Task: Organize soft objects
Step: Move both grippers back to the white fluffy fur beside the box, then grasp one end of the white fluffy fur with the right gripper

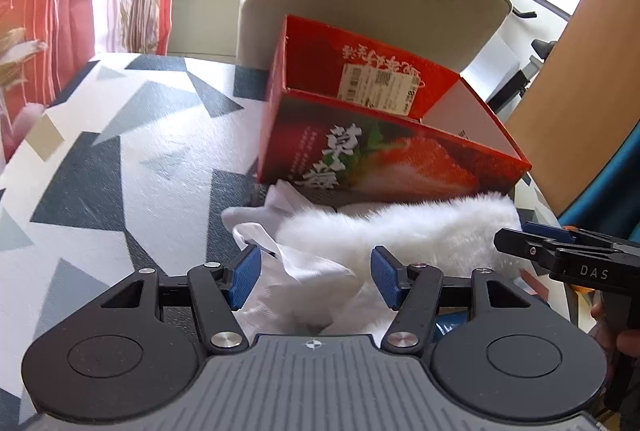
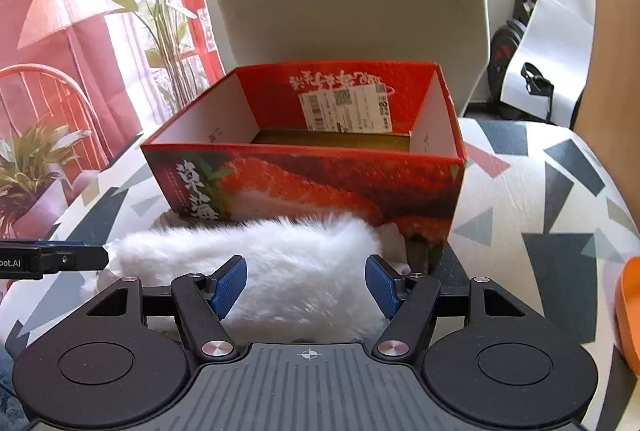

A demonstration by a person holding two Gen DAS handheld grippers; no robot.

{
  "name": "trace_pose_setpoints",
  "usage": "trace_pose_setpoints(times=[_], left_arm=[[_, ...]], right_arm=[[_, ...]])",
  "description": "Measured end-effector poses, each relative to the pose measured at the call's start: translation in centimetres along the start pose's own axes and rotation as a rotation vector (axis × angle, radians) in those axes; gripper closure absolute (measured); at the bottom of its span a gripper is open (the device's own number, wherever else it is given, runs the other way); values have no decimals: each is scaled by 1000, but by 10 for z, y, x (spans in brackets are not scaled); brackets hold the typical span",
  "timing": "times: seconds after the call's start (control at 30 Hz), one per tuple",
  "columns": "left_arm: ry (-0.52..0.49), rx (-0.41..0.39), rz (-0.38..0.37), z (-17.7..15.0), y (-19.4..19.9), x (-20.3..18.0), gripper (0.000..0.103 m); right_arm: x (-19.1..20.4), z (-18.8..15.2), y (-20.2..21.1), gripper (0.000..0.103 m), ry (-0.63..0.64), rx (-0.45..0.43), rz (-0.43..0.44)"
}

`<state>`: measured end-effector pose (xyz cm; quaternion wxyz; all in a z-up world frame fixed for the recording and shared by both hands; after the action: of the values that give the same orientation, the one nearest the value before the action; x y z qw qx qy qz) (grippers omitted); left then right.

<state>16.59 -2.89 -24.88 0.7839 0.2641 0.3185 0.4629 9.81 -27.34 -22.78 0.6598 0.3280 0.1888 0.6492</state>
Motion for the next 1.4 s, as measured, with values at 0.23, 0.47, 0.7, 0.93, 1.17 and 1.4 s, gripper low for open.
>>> trace_pose_setpoints(times=[0.23,0.47,0.7,0.93,1.17,1.4], left_arm=[[-27,10,-14,-1,-10,-8,40],[-51,13,-1,0,-18,-14,40],[-63,17,26,1,-27,-14,40],[-46,25,54,4,-40,-9,40],[-33,34,64,4,-51,-6,39],[-33,44,59,6,-60,-2,38]], right_arm=[[-9,-7,5,40,5,11,-41],[-16,-17,4,38,31,63,-92],[-17,-23,-3,37,48,107,-97],[-15,-24,-7,37,107,124,-126],[-15,-23,-16,36,136,145,-131],[-3,-17,-27,37,193,135,-129]])
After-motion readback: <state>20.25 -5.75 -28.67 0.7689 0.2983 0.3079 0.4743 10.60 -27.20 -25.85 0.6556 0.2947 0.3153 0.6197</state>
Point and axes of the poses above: each gripper's, at about its wrist camera, not at the fingertips, and y roughly against the way its jaws point, x to its left, z to its top, the point moved 1 cm from there along -y, roughly the way its jaws point
